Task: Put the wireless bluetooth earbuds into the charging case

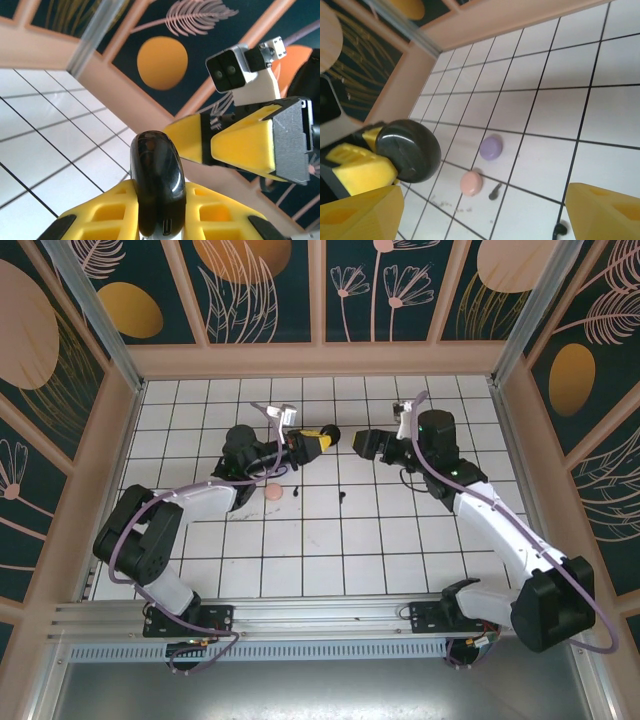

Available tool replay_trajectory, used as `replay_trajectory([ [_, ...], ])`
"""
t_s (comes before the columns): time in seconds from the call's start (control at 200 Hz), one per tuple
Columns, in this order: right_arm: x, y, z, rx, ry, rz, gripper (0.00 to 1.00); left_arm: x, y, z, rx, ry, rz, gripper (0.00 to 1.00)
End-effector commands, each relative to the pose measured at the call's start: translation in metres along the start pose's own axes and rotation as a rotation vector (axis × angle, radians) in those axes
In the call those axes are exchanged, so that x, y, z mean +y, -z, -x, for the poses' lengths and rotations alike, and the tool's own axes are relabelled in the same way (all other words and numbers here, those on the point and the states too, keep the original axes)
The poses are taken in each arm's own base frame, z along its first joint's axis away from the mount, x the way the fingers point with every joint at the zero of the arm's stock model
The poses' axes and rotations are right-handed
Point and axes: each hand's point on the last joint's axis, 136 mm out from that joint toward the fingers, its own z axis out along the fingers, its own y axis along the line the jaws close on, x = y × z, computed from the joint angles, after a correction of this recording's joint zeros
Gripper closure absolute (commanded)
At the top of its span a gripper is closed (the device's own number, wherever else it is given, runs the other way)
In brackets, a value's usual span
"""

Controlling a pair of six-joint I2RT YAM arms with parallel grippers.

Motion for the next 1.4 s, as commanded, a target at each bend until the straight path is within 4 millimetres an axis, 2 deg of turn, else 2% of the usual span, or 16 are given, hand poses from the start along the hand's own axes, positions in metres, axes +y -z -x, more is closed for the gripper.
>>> replay_trajectory([
  [0.0, 0.027, 0.006, -0.001, -0.014, 0.136, 0.17, 0.16, -0.022, -0.001, -0.008, 0.098, -0.028, -0.096, 1.0],
  [0.22, 0.034, 0.002, -0.011, 0.021, 0.136, 0.234, 0.18, -0.028, -0.002, -0.009, 0.131, -0.025, -0.13, 1.0],
  [0.581, 0.038, -0.019, -0.018, 0.057, 0.125, 0.257, 0.22, -0.032, -0.004, -0.003, 0.121, -0.027, -0.147, 1.0],
  [0.706, 0.025, -0.026, -0.02, 0.056, 0.113, 0.207, 0.25, -0.035, -0.003, -0.001, 0.118, -0.03, -0.157, 1.0],
  [0.951, -0.028, -0.036, -0.026, 0.046, 0.007, 0.074, 0.34, -0.049, 0.003, 0.002, 0.102, -0.044, -0.193, 1.0],
  [1.051, -0.037, -0.035, -0.029, 0.052, -0.016, 0.059, 0.35, -0.05, 0.004, 0.002, 0.098, -0.048, -0.194, 1.0],
  [1.186, -0.027, -0.019, -0.027, 0.032, -0.006, 0.087, 0.36, -0.048, 0.004, 0.0, 0.097, -0.049, -0.188, 1.0],
  [1.391, 0.016, 0.008, -0.017, -0.007, 0.027, 0.257, 0.36, -0.049, 0.004, -0.002, 0.102, -0.042, -0.212, 1.0],
])
